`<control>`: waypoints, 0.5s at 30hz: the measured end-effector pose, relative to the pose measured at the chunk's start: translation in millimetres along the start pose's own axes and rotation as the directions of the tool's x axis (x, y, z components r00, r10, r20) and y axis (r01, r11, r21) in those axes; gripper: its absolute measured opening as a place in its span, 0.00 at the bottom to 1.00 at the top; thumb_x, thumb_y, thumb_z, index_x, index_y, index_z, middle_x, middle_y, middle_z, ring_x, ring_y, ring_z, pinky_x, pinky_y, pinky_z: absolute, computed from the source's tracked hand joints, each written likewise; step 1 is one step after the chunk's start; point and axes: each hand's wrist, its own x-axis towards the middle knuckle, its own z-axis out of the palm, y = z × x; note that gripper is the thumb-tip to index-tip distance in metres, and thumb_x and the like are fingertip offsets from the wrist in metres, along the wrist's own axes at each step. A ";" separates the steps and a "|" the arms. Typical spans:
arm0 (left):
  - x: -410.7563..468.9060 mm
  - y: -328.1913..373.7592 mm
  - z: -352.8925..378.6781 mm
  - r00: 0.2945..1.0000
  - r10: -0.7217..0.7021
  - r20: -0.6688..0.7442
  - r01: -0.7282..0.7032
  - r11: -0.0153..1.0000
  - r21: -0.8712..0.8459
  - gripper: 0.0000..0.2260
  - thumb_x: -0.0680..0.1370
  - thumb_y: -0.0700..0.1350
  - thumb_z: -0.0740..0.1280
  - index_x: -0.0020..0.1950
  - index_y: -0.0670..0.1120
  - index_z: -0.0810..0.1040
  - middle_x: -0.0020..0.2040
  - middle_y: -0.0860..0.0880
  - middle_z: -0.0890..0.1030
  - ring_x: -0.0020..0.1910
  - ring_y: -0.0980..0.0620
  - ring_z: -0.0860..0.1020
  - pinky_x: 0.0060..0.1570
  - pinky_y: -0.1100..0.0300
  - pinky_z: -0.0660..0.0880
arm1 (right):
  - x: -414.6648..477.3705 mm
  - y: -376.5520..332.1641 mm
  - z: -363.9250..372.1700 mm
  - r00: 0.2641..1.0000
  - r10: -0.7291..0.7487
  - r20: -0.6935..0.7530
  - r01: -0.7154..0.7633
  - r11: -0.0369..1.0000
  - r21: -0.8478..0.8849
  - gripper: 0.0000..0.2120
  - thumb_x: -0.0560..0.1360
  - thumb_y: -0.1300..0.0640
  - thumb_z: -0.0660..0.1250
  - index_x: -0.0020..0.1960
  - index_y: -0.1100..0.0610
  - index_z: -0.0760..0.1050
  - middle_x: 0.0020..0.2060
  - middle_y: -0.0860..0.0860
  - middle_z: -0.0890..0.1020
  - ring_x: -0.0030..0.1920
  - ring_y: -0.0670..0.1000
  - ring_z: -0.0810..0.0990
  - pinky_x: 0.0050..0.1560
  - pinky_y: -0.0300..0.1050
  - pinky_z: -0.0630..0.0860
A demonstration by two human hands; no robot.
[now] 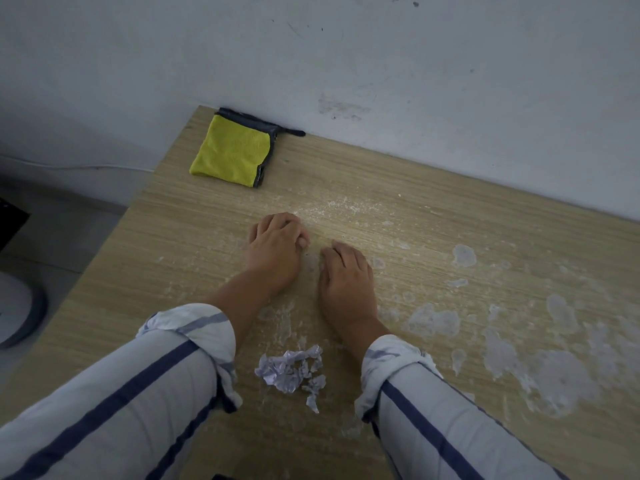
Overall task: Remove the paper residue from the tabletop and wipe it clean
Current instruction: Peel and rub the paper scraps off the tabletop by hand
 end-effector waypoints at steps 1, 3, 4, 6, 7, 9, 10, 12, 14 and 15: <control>0.8 1.1 0.0 1.000 -0.025 -0.004 0.025 0.999 -0.031 0.05 0.77 0.45 0.59 0.46 0.52 0.75 0.58 0.54 0.73 0.62 0.51 0.65 0.63 0.55 0.58 | -0.1 0.2 0.5 1.000 -0.005 -0.011 0.004 1.000 -0.004 0.18 0.77 0.54 0.52 0.58 0.59 0.75 0.59 0.57 0.77 0.62 0.59 0.73 0.62 0.54 0.69; 2.8 1.8 -1.5 0.992 -0.123 -0.019 0.118 0.978 -0.169 0.06 0.78 0.44 0.59 0.48 0.52 0.74 0.56 0.52 0.74 0.61 0.49 0.67 0.63 0.54 0.61 | 0.0 -0.2 0.8 1.000 -0.008 -0.016 0.008 1.000 -0.014 0.18 0.76 0.54 0.52 0.58 0.59 0.75 0.59 0.57 0.77 0.61 0.59 0.73 0.61 0.55 0.70; 3.4 1.6 -4.0 0.985 -0.172 -0.023 0.160 0.952 -0.262 0.06 0.78 0.43 0.59 0.48 0.53 0.74 0.54 0.53 0.75 0.60 0.49 0.69 0.62 0.53 0.64 | 0.6 -0.8 0.5 1.000 -0.008 -0.012 0.008 1.000 -0.020 0.18 0.76 0.54 0.52 0.58 0.59 0.75 0.58 0.56 0.77 0.61 0.58 0.73 0.61 0.55 0.70; 1.1 1.3 -11.4 0.976 -0.217 -0.007 0.195 0.887 -0.419 0.07 0.79 0.43 0.59 0.45 0.54 0.73 0.47 0.56 0.76 0.54 0.50 0.72 0.54 0.54 0.70 | 1.8 -0.8 0.6 1.000 -0.005 -0.009 0.004 1.000 -0.019 0.18 0.76 0.54 0.51 0.57 0.59 0.75 0.58 0.56 0.77 0.61 0.58 0.73 0.60 0.55 0.69; -2.0 2.6 -16.4 0.974 -0.226 0.011 0.204 0.858 -0.472 0.06 0.79 0.43 0.60 0.45 0.54 0.73 0.44 0.57 0.76 0.50 0.51 0.74 0.48 0.58 0.71 | 2.1 -0.7 0.4 1.000 -0.002 -0.007 0.002 1.000 -0.009 0.19 0.76 0.53 0.51 0.57 0.59 0.75 0.58 0.56 0.77 0.61 0.58 0.73 0.61 0.55 0.69; -10.8 6.0 -26.0 0.969 -0.242 0.041 0.226 0.816 -0.532 0.05 0.78 0.41 0.62 0.46 0.50 0.75 0.42 0.55 0.77 0.44 0.55 0.75 0.42 0.64 0.70 | 1.4 0.0 -1.2 1.000 0.006 0.018 -0.006 1.000 0.012 0.20 0.76 0.53 0.50 0.58 0.59 0.75 0.59 0.57 0.77 0.63 0.59 0.71 0.63 0.55 0.67; -16.3 7.4 -30.1 0.968 -0.246 0.049 0.232 0.803 -0.549 0.05 0.78 0.41 0.62 0.45 0.49 0.76 0.43 0.55 0.78 0.43 0.56 0.75 0.42 0.64 0.70 | 1.5 1.4 -1.1 0.999 0.011 0.042 -0.012 1.000 0.019 0.19 0.77 0.53 0.51 0.59 0.60 0.74 0.61 0.57 0.76 0.64 0.59 0.70 0.64 0.54 0.65; -28.3 8.2 -36.0 0.970 -0.235 0.064 0.228 0.785 -0.576 0.08 0.77 0.40 0.63 0.42 0.52 0.76 0.42 0.55 0.79 0.43 0.57 0.76 0.44 0.62 0.72 | 3.5 3.7 -2.9 0.994 0.019 0.105 -0.023 0.999 0.039 0.18 0.77 0.55 0.53 0.60 0.60 0.74 0.63 0.57 0.74 0.66 0.58 0.68 0.67 0.53 0.62; -40.3 8.7 -41.6 0.972 -0.220 0.080 0.224 0.776 -0.590 0.09 0.76 0.39 0.63 0.41 0.52 0.76 0.43 0.53 0.80 0.44 0.52 0.77 0.47 0.56 0.74 | 6.6 1.3 -13.4 0.989 0.016 0.145 -0.040 0.986 0.160 0.18 0.77 0.53 0.53 0.54 0.59 0.78 0.58 0.57 0.78 0.61 0.55 0.73 0.63 0.50 0.66; -46.6 9.5 -44.4 0.974 -0.207 0.086 0.218 0.775 -0.593 0.09 0.77 0.39 0.63 0.41 0.52 0.77 0.44 0.52 0.81 0.45 0.51 0.78 0.47 0.55 0.74 | 7.5 -2.7 -22.4 0.990 0.030 0.138 -0.067 0.959 0.274 0.19 0.77 0.51 0.52 0.48 0.58 0.79 0.50 0.56 0.81 0.52 0.52 0.76 0.56 0.47 0.70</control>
